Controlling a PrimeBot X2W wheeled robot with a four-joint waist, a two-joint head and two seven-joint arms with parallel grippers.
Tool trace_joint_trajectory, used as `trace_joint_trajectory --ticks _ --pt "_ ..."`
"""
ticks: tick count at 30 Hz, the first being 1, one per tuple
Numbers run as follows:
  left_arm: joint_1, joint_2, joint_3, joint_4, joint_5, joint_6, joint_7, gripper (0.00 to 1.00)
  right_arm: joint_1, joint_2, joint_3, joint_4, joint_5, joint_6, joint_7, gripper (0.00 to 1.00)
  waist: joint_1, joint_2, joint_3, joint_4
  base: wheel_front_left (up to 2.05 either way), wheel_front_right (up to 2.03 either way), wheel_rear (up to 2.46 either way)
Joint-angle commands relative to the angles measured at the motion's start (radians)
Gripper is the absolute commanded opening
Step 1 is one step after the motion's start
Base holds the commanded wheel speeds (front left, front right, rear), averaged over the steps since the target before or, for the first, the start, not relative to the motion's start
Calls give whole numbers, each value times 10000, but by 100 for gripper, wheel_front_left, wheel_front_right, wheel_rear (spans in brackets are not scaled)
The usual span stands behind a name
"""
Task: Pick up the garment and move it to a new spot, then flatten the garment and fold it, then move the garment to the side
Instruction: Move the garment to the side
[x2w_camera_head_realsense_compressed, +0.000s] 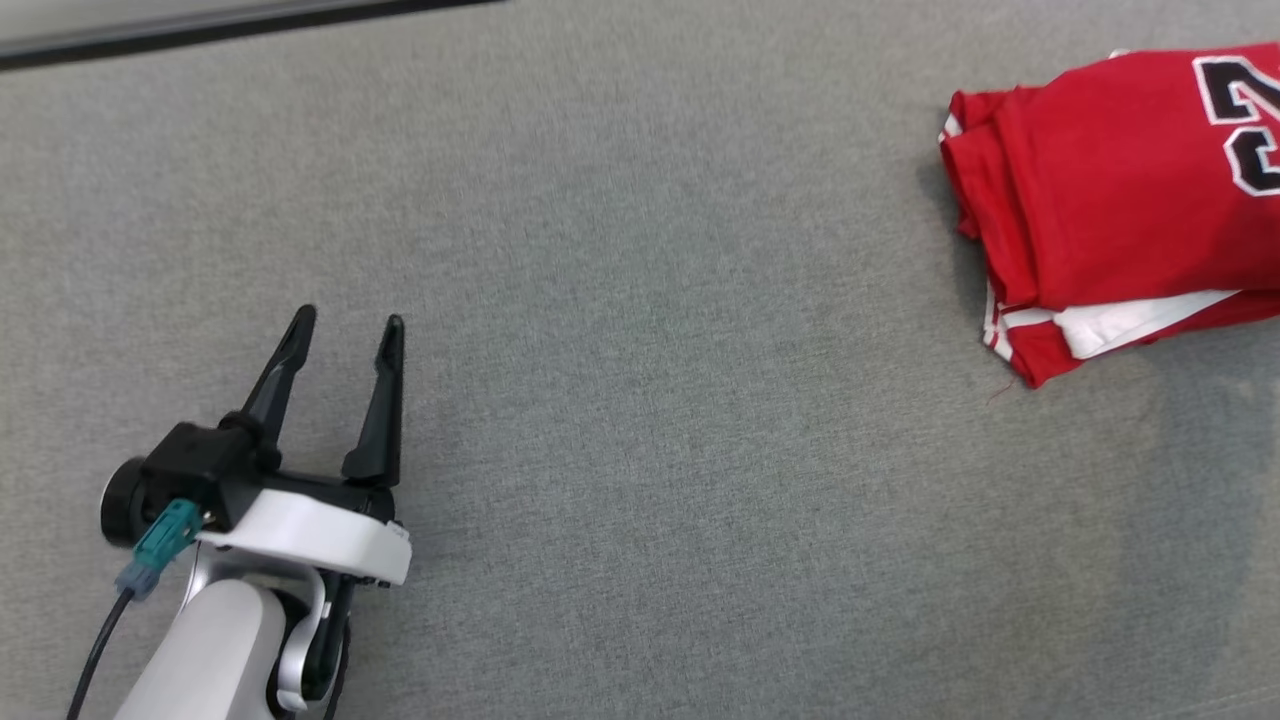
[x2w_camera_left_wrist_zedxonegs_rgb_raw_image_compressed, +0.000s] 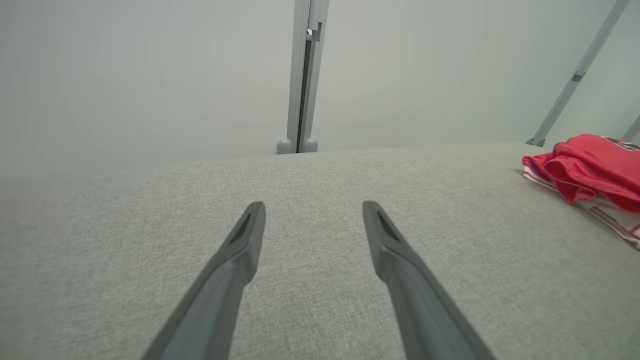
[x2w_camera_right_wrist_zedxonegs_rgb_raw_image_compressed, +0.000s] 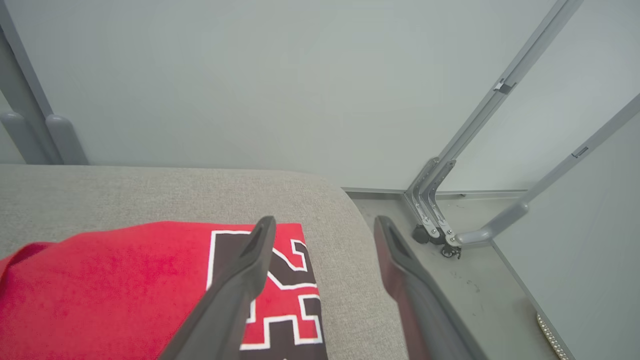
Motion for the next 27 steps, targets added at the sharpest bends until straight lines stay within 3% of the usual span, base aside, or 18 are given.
trace_joint_trajectory --ticks 1,4,10,13,19,27 --pt "253 -22 222 27 -156 120 -140 100 -11 310 -109 102 -228 -7 -614 100 0 0 -669 33 0 0 0" --pt "675 -19 700 -85 -246 374 -320 100 441 945 -346 -64 -271 -7 -1455 100 0 0 -1635 53 0 0 0" --pt "1293 -32 1244 -411 -509 420 -384 100 1623 1458 -410 -1421 -72 -7 -1760 100 0 0 -2755 163 0 0 0" --pt "1751 13 1398 -488 -715 293 -387 100 2723 1486 -479 -3019 68 -7 -1772 100 0 0 -3346 251 0 0 0" --pt "2630 33 1620 -644 -770 445 -401 100 5494 1609 -1419 -5856 93 -7 -1770 100 0 0 -4112 310 0 0 0" --pt "3356 -119 1650 -515 -500 473 -411 100 8409 2257 -2813 -8168 -417 -6 -1772 100 0 0 -4308 381 0 0 0"
